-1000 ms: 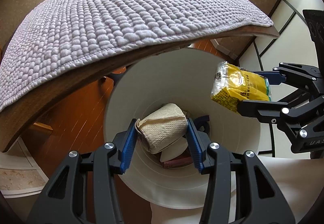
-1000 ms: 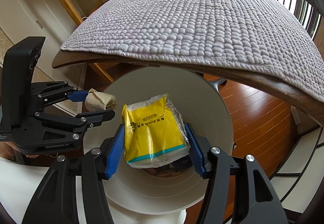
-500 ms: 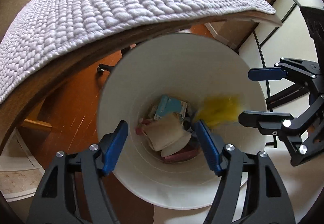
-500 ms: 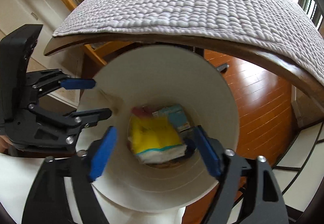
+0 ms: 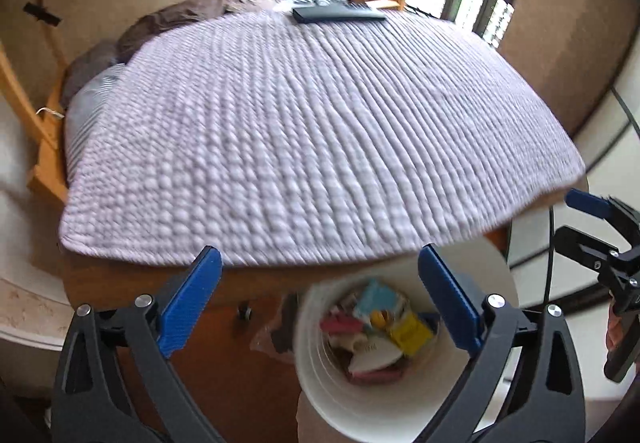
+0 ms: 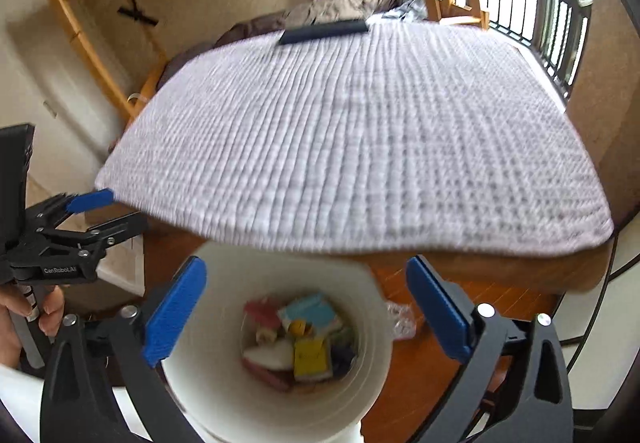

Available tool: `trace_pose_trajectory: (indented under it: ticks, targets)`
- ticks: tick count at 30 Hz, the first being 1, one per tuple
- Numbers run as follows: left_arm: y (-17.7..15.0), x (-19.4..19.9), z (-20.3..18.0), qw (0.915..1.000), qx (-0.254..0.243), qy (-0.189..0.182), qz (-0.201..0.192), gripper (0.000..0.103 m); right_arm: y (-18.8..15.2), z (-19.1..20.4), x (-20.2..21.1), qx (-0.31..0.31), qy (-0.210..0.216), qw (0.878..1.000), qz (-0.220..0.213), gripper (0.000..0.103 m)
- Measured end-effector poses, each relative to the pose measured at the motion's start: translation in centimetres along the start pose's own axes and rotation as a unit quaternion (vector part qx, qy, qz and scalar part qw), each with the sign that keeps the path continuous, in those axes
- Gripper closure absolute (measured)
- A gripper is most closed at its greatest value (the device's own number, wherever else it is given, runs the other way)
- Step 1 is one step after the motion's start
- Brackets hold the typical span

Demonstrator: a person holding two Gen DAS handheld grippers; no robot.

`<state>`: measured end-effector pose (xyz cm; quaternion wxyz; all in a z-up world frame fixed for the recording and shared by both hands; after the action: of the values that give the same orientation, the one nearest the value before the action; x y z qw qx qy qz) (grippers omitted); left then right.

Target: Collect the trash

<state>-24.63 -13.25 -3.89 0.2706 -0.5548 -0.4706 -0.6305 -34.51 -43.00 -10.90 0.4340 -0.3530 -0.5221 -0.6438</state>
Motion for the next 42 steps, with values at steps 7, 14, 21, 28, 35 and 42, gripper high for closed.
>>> trace_pose_trajectory:
  ticks: [7, 14, 21, 28, 35, 42]
  targets:
    - [3.9, 0.3, 3.3, 0.9984, 0.045, 0.022, -0.024, 0.002, 3.3, -2.0, -0.1, -0.006, -0.019, 1.0, -0.024, 0.005]
    - [7.2, -0.3, 5.7, 0.9964, 0.062, 0.043, -0.038, 0.002, 7.1, -4.8, -0.1, -0.004, -0.038, 0.998, -0.039, 0.005]
    - [10.6, -1.4, 7.2, 0.9943, 0.074, 0.061, -0.046, 0.002, 10.5, -8.1, -1.3, -0.019, -0.056, 0.997, -0.049, 0.005]
    - [14.3, -3.5, 9.4, 0.9918, 0.095, 0.068, -0.052, 0.002, 14.5, -12.3, -2.9, -0.04, -0.078, 0.994, -0.058, 0.005]
    - [17.0, -5.5, 11.8, 0.9878, 0.12, 0.087, -0.047, 0.002, 17.7, -16.8, -4.1, -0.072, -0.101, 0.99, -0.063, 0.005]
    - [18.1, -7.1, 14.1, 0.9838, 0.145, 0.099, -0.038, 0.002, 19.4, -20.5, -4.9, -0.096, -0.121, 0.986, -0.061, 0.005]
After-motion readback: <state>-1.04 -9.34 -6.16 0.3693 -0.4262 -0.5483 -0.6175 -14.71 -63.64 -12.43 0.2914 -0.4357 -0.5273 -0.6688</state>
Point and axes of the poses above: each gripper's, at about its wrist camera, not at the fingertips, and x roughly against the way its jaws point, z to its left, y to its top, the point moved 6 cm from there along -x, roughly the way its jaws point, and after that the axes turned 14 degrees about z, right-handed, at the moved point
